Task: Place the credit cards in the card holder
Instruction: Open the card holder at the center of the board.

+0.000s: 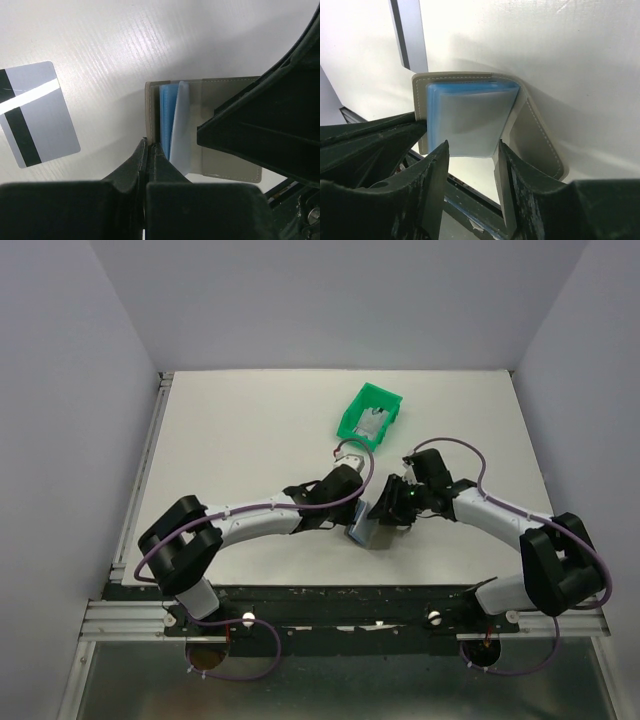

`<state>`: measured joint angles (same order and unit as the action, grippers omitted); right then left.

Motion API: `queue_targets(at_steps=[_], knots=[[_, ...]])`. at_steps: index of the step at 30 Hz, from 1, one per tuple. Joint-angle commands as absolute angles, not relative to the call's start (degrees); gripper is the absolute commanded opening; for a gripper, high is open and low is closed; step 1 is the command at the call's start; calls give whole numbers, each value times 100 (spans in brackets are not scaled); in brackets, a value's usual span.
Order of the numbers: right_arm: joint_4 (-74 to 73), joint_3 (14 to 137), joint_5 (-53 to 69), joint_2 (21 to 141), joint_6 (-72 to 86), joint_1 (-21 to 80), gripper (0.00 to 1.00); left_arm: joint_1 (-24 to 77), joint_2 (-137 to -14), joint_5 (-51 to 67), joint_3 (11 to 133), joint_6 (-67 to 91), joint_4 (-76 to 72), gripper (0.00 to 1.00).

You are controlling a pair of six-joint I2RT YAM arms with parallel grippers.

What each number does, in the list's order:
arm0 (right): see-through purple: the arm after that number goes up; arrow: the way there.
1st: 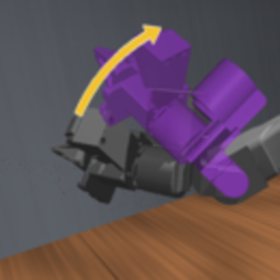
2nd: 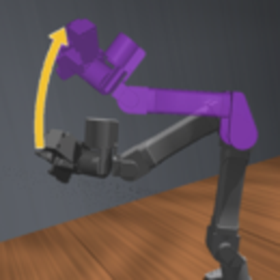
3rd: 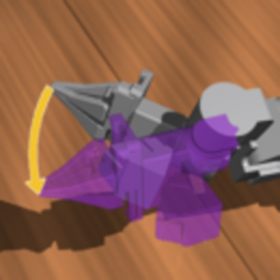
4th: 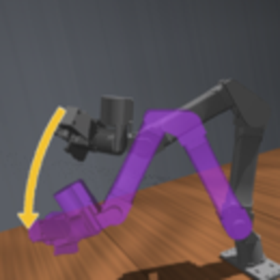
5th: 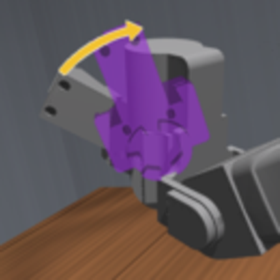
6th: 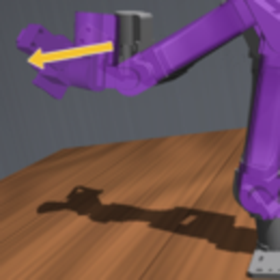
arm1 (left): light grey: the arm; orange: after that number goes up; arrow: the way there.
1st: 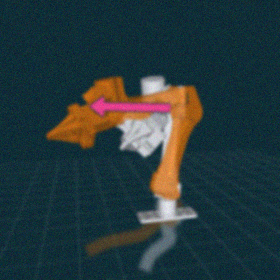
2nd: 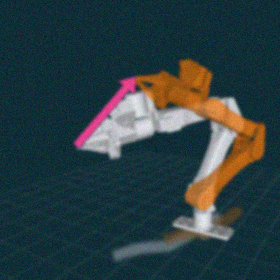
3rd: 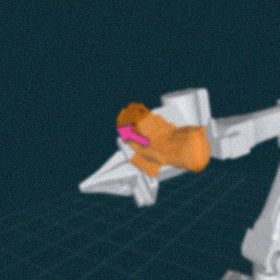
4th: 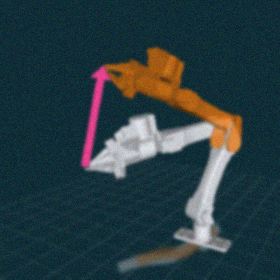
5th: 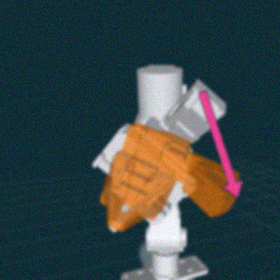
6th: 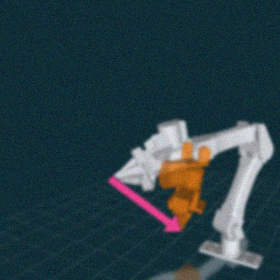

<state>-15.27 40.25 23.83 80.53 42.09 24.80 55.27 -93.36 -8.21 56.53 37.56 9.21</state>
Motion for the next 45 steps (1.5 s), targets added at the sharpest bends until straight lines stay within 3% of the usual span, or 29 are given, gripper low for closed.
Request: queue_targets(at_steps=[1,4,9,22,26,37,42,45], knots=[[-1204,3902,2610,7928,4298,2496,53,5564,-9000,-668,5827,3709,932,0],[-1134,3894,2689,7937,4315,2496,54,5572,-8930,-598,5853,3709,923,0],[-888,3736,2636,7673,4377,2487,65,5572,-8868,-545,5854,3718,888,0],[-703,3718,2813,7884,4438,2496,66,5572,-8956,-483,5775,3744,809,0],[-712,3683,2751,7910,4465,2496,58,5572,-9009,-510,5739,3771,817,0],[-1248,3718,2163,8024,4228,2487,15,5546,-9035,-764,5511,3876,984,0],[-1301,3700,2092,8121,4149,2496,6,5493,-9105,-931,5344,3937,1151,2],[-1275,3700,2118,8191,4113,2496,8,5493,-9123,-993,5256,3973,1178,6]])
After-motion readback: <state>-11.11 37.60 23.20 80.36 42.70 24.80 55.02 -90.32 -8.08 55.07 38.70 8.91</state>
